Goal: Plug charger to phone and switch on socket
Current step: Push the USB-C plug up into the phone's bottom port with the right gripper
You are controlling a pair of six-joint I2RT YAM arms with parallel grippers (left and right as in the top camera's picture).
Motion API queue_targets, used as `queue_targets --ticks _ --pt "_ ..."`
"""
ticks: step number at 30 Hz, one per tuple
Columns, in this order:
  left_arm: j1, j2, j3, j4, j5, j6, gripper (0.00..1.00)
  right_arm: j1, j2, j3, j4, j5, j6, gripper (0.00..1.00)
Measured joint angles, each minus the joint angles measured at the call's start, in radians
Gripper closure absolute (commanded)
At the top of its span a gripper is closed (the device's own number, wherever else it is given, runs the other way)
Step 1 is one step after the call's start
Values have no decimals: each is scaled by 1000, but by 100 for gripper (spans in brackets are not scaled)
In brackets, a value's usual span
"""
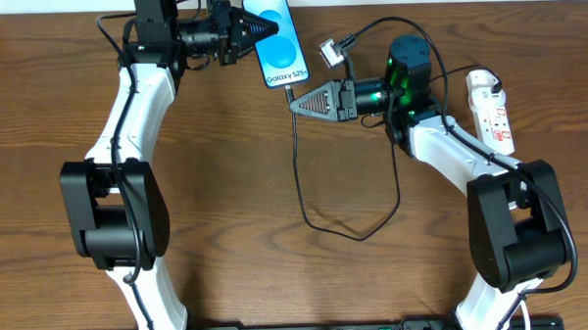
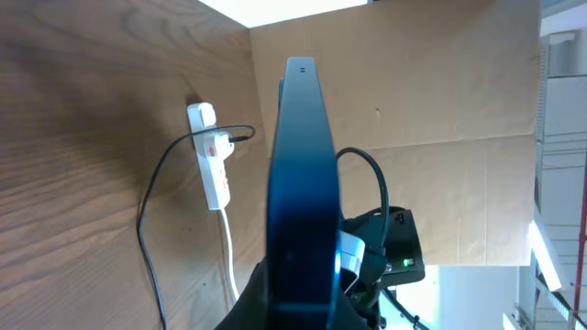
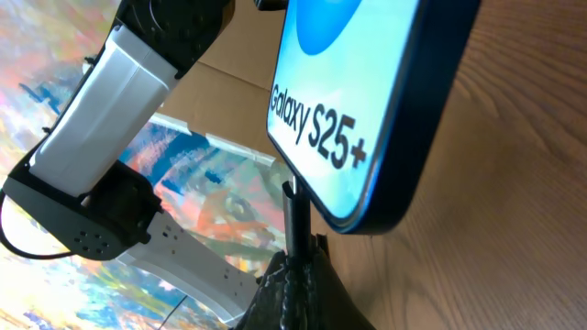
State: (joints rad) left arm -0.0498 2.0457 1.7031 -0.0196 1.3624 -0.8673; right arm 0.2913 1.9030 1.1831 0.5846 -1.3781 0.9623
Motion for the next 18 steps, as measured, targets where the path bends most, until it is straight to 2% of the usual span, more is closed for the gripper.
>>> queue_targets --ticks 18 --pt "0 0 0 0 0 4 93 0 0 0 -11 1 15 99"
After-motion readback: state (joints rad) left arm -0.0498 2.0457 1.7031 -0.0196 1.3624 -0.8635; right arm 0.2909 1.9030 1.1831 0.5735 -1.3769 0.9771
